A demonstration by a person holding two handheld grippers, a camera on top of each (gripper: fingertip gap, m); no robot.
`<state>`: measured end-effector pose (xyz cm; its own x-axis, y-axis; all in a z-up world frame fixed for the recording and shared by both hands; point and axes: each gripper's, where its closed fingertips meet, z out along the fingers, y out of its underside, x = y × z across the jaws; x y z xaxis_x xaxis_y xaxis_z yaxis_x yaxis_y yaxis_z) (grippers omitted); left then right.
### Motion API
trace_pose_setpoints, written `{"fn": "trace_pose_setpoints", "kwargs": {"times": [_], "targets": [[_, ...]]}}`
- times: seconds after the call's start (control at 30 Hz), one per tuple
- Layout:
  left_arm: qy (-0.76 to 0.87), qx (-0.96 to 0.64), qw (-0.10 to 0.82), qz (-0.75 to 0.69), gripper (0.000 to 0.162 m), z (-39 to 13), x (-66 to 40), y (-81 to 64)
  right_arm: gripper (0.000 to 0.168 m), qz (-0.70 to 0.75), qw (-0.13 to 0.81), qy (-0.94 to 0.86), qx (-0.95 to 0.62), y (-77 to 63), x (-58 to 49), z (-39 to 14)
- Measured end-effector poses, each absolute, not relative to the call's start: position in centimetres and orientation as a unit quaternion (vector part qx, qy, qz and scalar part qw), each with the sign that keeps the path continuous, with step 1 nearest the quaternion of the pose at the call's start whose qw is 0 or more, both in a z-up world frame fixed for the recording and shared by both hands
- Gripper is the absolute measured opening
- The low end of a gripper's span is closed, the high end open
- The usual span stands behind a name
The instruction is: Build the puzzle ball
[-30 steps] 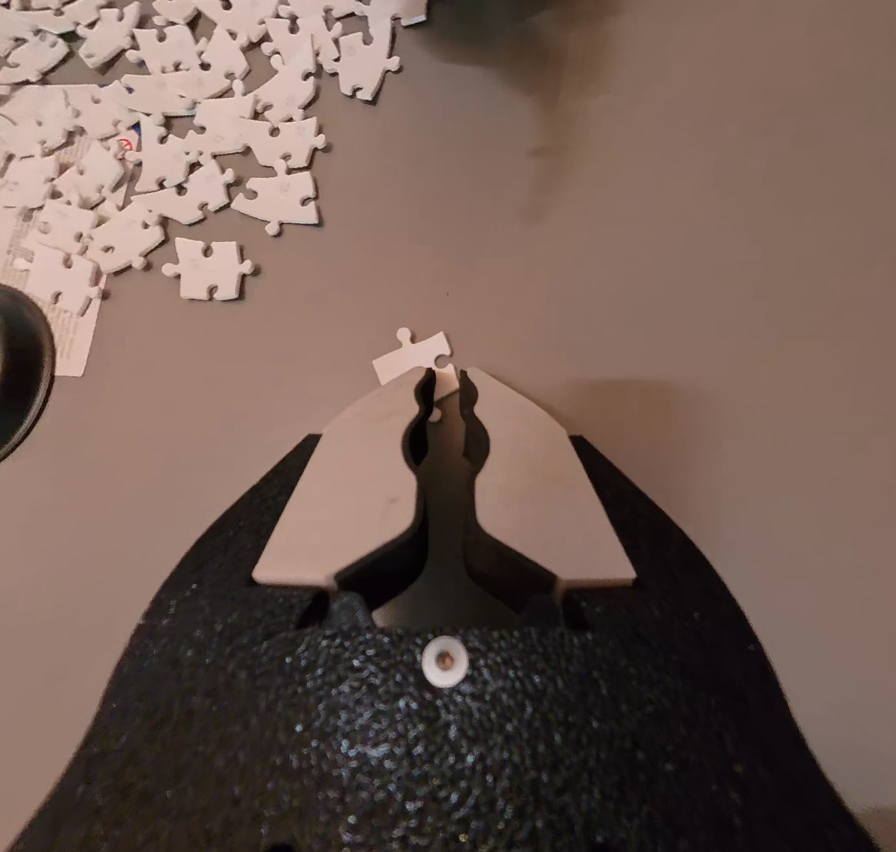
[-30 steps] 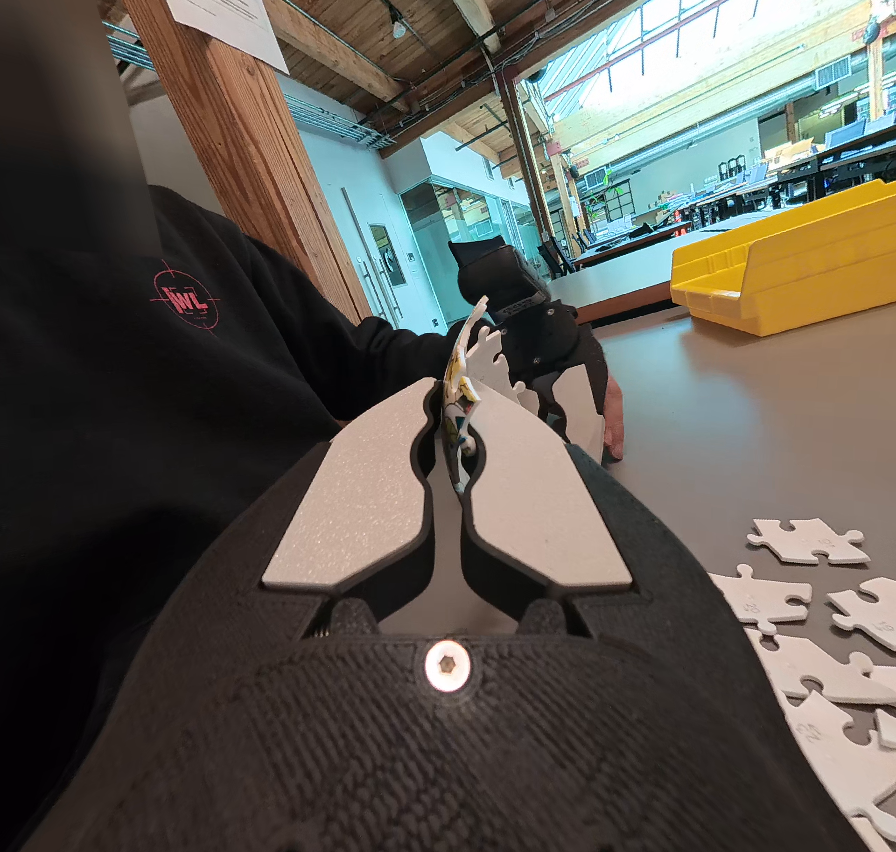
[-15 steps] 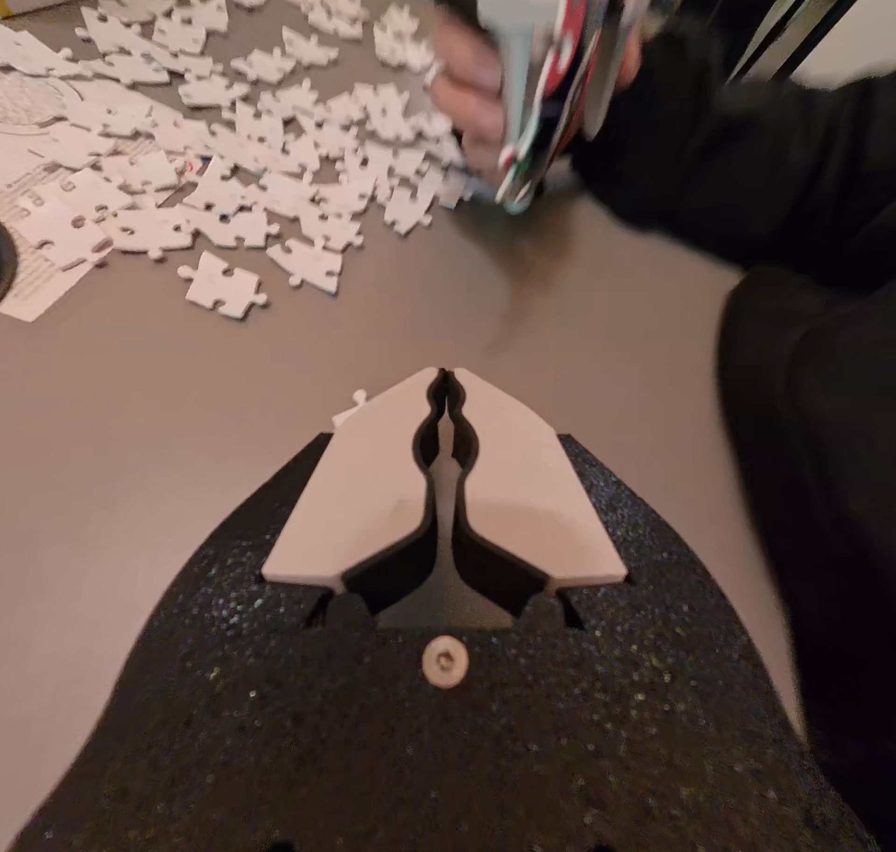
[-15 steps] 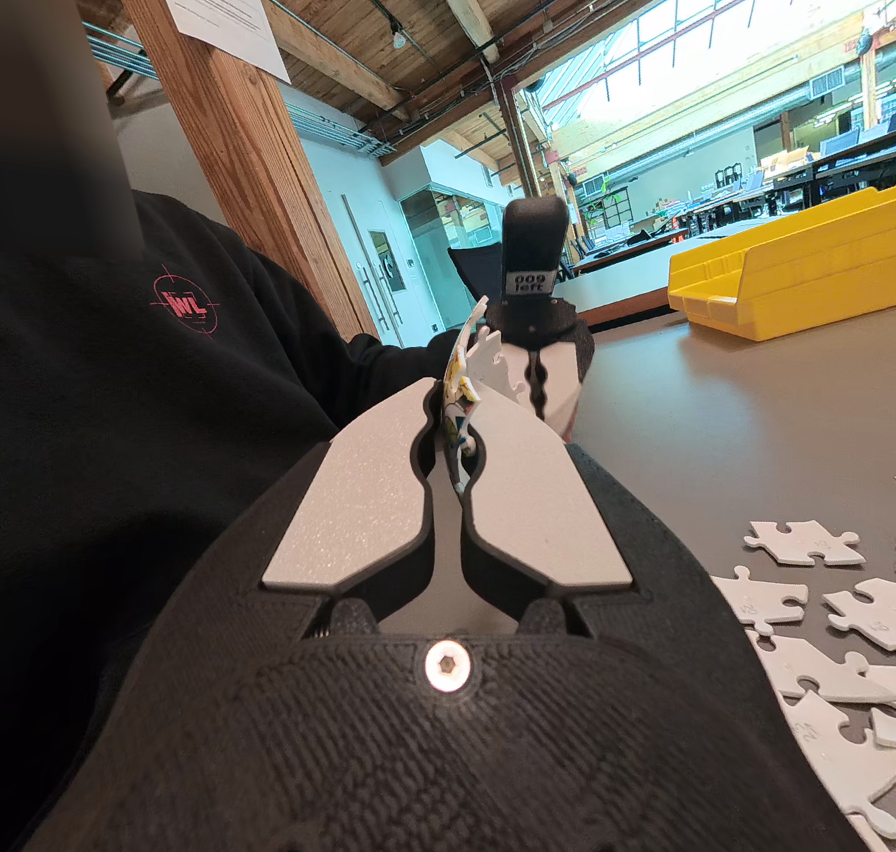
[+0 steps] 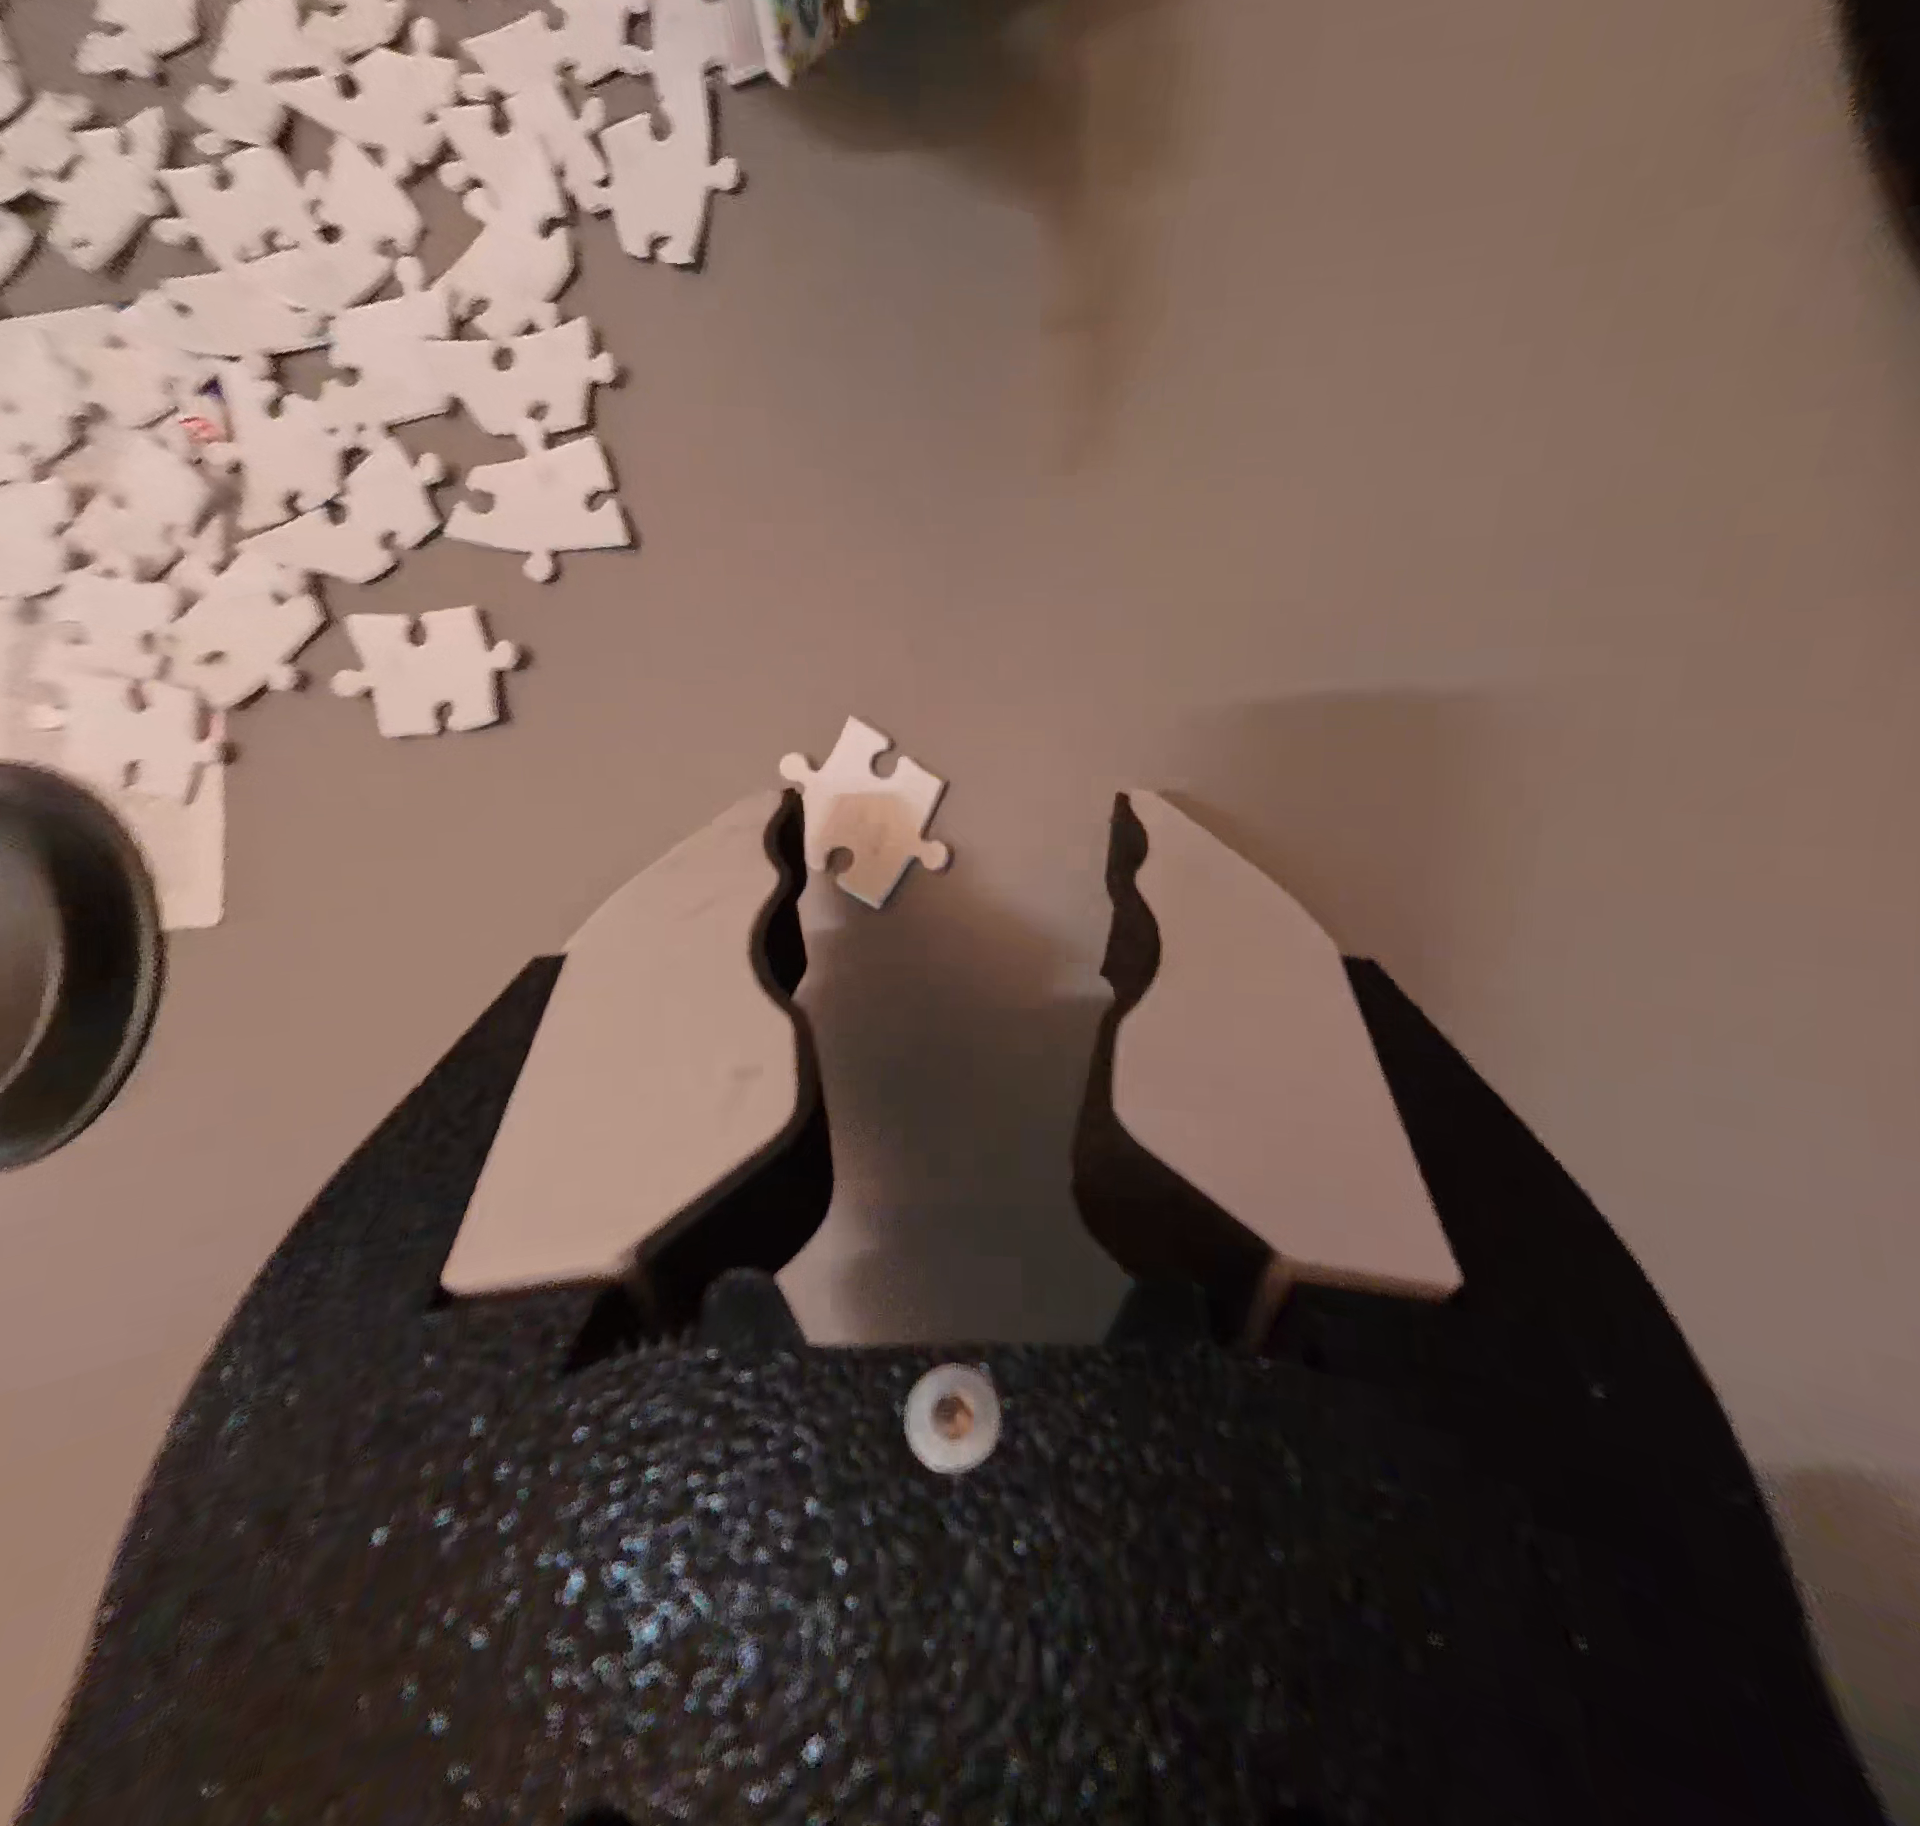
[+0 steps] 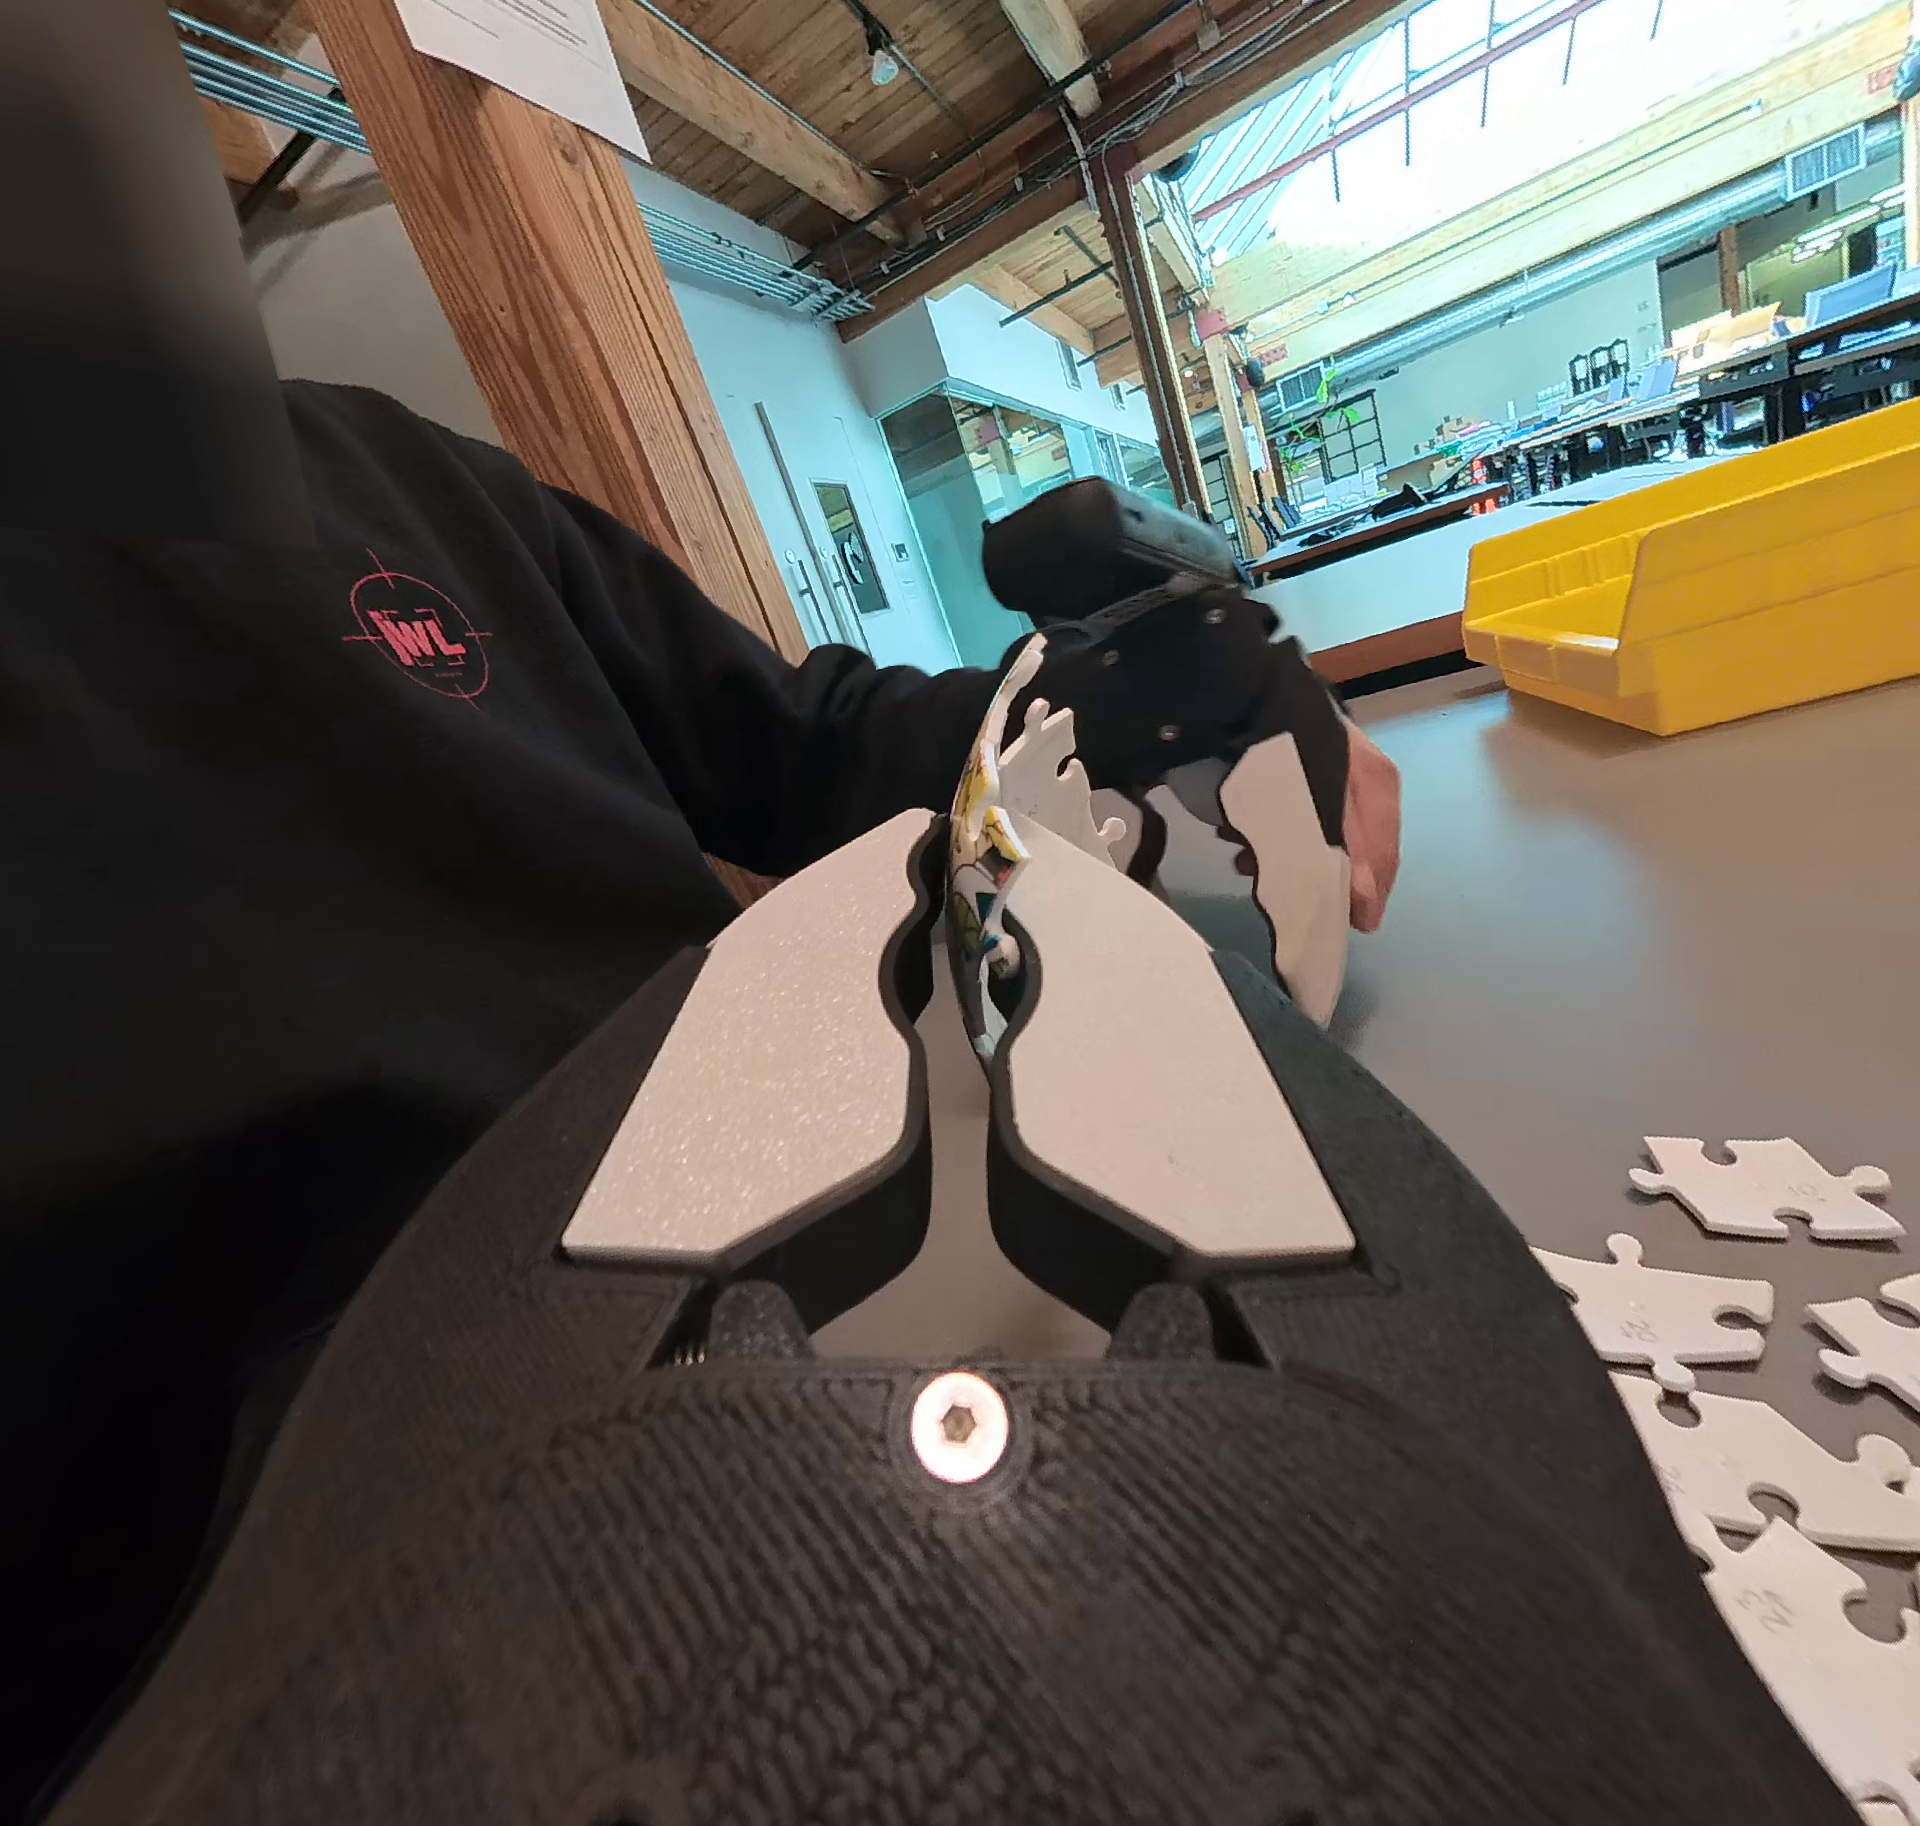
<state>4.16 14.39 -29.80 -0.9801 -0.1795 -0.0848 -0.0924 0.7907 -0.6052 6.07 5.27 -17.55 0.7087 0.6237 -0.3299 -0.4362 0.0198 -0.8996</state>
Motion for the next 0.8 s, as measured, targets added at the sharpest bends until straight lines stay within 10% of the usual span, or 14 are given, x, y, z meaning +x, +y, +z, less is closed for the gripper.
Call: {"fn": "trace_pose_setpoints", "kwargs": {"times": [0.8], "targets": [[0.985, 0.157, -0.021, -0.072, 0.044, -31.2, 5.6, 15.1, 0.005, 0.371, 0.733, -0.075, -0.565, 3.4, 7.5, -16.3]]}}
